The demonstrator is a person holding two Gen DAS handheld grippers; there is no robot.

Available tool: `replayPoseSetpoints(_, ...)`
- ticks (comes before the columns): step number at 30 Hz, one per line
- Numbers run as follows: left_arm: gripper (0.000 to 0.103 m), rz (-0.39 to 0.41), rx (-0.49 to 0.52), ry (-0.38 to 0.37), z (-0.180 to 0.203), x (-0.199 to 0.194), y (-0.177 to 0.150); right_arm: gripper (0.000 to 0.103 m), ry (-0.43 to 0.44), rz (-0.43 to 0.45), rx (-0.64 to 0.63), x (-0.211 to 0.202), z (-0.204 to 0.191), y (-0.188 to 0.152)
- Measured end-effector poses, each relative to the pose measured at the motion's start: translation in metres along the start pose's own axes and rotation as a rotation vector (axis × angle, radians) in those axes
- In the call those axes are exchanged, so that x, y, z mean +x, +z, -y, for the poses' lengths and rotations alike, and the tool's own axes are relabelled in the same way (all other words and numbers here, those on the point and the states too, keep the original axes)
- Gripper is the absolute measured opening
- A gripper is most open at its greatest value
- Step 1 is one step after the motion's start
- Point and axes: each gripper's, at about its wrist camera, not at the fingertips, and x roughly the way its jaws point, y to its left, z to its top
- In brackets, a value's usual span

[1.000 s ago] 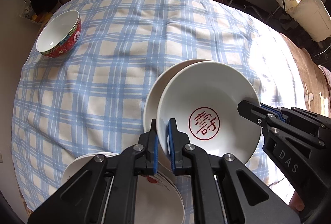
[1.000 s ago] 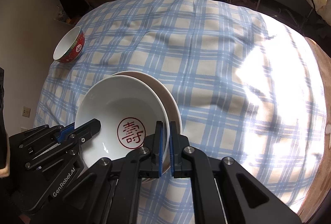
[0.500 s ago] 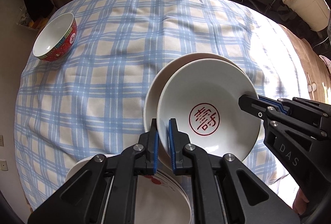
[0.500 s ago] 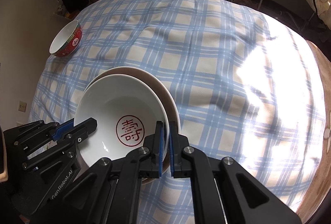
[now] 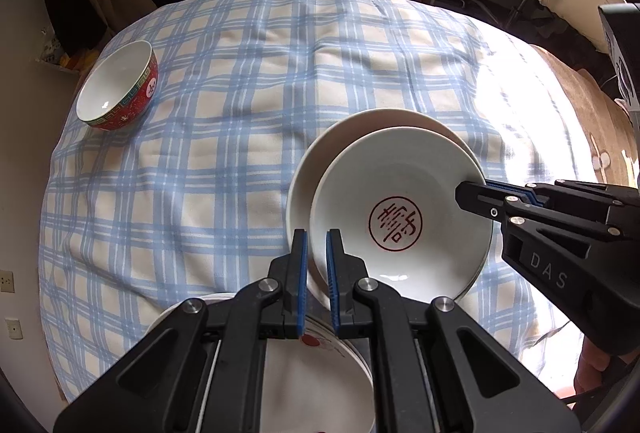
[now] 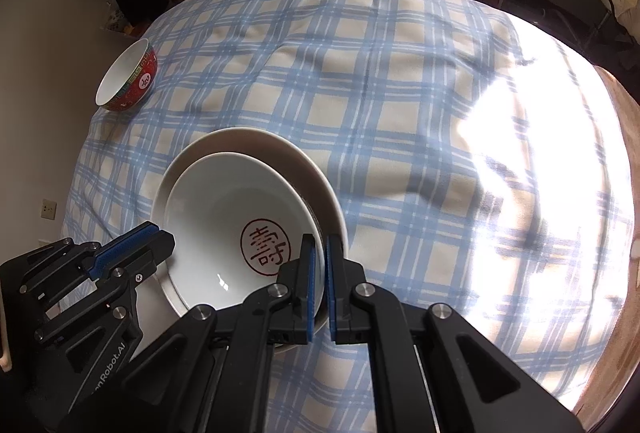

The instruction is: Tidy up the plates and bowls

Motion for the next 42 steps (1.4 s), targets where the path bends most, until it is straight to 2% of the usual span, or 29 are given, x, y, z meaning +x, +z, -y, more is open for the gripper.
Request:
replayPoseSetpoints(5,0.010,0.007,-0.025,-0.041,-0.009,-0.012,0.002,0.006,-0.007,0.000,-0.008,-0.003,-0.001,-0.003)
replayPoseSetpoints(11,0.013,0.041,-0.048,-0.024,-0.025,-0.029,0.006,0.006,-0.018,0.005,-0.019,-0.011,-0.001,-0.002)
replayPoseSetpoints(15,0.015,0.048,-0.074,-0.012,-0.043,-0.034,0.009,0.012,-0.023,0.030,-0.036,-0.021,-0.004,0.000)
replayPoseSetpoints(20,0.028,0.049,-0.103,0.025,-0.074,-0.037,0.010,0.014,-0.026,0.074,-0.080,-0.041,-0.013,0.008)
replayPoseSetpoints(21,0.030,0.056,-0.113,0.030,-0.082,-0.038,0.009,0.021,-0.019,0.088,-0.089,-0.046,-0.015,0.011)
replayPoseSetpoints(24,0.045,0.058,-0.158,0.083,-0.105,-0.039,0.009,0.062,0.007,0.134,-0.094,-0.059,-0.025,0.021)
replayPoseSetpoints(25,0.055,0.063,-0.176,0.091,-0.113,-0.040,0.010,0.067,0.013,0.155,-0.093,-0.062,-0.030,0.026)
replayPoseSetpoints(26,0.062,0.068,-0.197,0.096,-0.122,-0.040,0.012,0.067,0.018,0.172,-0.092,-0.065,-0.035,0.030)
replayPoseSetpoints(27,0.065,0.068,-0.213,0.103,-0.131,-0.040,0.014,0.069,0.024,0.183,-0.094,-0.066,-0.041,0.036)
replayPoseSetpoints(30,0.075,0.066,-0.246,0.136,-0.154,-0.040,0.022,0.085,0.052,0.192,-0.092,-0.062,-0.059,0.054)
replayPoseSetpoints(35,0.080,0.082,-0.258,0.169,-0.187,-0.037,0.039,0.087,0.066,0.213,-0.119,-0.048,-0.092,0.086)
replayPoseSetpoints(40,0.081,0.091,-0.268,0.177,-0.211,-0.033,0.060,0.088,0.060,0.229,-0.173,-0.026,-0.125,0.115)
replayPoseSetpoints(42,0.086,0.105,-0.266,0.175,-0.220,-0.031,0.069,0.089,0.060,0.222,-0.173,-0.014,-0.136,0.125)
